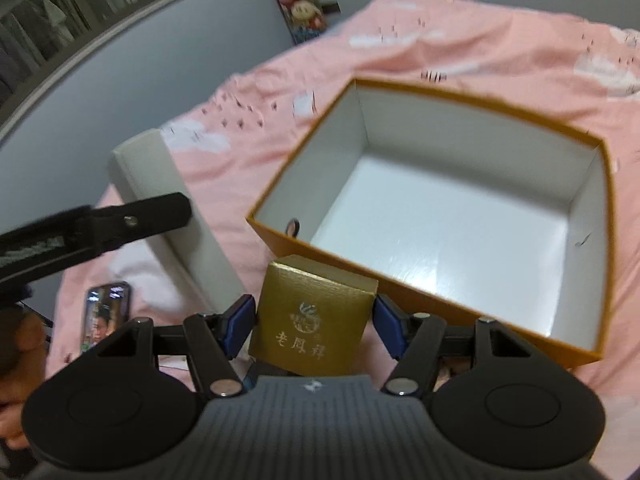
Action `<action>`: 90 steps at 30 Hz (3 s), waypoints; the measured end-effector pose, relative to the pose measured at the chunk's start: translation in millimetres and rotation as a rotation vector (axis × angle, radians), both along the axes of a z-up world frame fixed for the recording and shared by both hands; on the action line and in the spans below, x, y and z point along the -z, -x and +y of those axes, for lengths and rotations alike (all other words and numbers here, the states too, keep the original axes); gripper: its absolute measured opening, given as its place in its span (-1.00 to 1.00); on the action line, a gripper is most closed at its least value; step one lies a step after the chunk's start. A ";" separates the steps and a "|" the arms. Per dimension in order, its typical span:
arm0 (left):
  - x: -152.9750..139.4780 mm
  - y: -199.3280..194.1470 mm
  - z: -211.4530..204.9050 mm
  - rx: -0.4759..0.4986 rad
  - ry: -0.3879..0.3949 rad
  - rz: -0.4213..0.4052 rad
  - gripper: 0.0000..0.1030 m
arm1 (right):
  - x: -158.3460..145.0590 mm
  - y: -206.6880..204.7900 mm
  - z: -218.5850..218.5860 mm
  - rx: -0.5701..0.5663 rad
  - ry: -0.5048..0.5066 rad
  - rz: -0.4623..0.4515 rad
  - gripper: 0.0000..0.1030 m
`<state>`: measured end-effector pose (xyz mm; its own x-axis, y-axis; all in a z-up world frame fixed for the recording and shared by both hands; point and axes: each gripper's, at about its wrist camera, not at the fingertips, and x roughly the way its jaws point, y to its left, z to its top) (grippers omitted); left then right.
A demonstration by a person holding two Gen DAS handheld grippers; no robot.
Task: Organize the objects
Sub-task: 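Lower the glasses case into the box with the left gripper while the right gripper lowers the gold box in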
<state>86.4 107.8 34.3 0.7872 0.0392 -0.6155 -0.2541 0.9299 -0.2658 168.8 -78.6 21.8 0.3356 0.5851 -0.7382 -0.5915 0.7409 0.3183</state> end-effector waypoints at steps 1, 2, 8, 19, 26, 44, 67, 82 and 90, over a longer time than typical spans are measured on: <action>-4.7 -2.7 -2.0 0.021 0.000 -0.006 0.31 | -6.3 -0.4 -4.5 0.003 -0.014 -0.005 0.28; -9.6 -5.9 -3.7 0.045 0.000 -0.009 0.31 | -13.2 -0.6 -10.6 0.006 -0.032 -0.010 0.28; -37.0 -37.6 -13.3 0.171 -0.030 0.000 0.31 | -43.0 -13.4 -30.5 0.049 -0.110 -0.065 0.28; -31.5 -129.5 -43.9 0.292 -0.167 0.092 0.31 | -32.9 -76.9 -66.2 0.196 -0.126 -0.073 0.28; 31.0 -161.1 -70.0 0.362 -0.275 0.294 0.31 | 4.7 -103.0 -74.2 0.190 -0.090 0.023 0.28; 104.5 -219.5 -90.4 0.380 -0.412 0.514 0.31 | 47.9 -153.2 -75.9 0.210 -0.067 0.145 0.28; 104.1 -220.9 -93.0 0.527 -0.627 0.406 0.39 | 71.8 -174.9 -51.1 0.184 0.042 0.199 0.28; 149.3 -245.2 -113.8 0.754 -0.837 0.531 -0.04 | 95.0 -185.4 -37.5 0.132 0.131 0.185 0.26; 161.1 -238.7 -108.5 0.740 -0.930 0.572 -0.05 | 88.4 -170.0 -33.4 0.101 0.179 0.181 0.51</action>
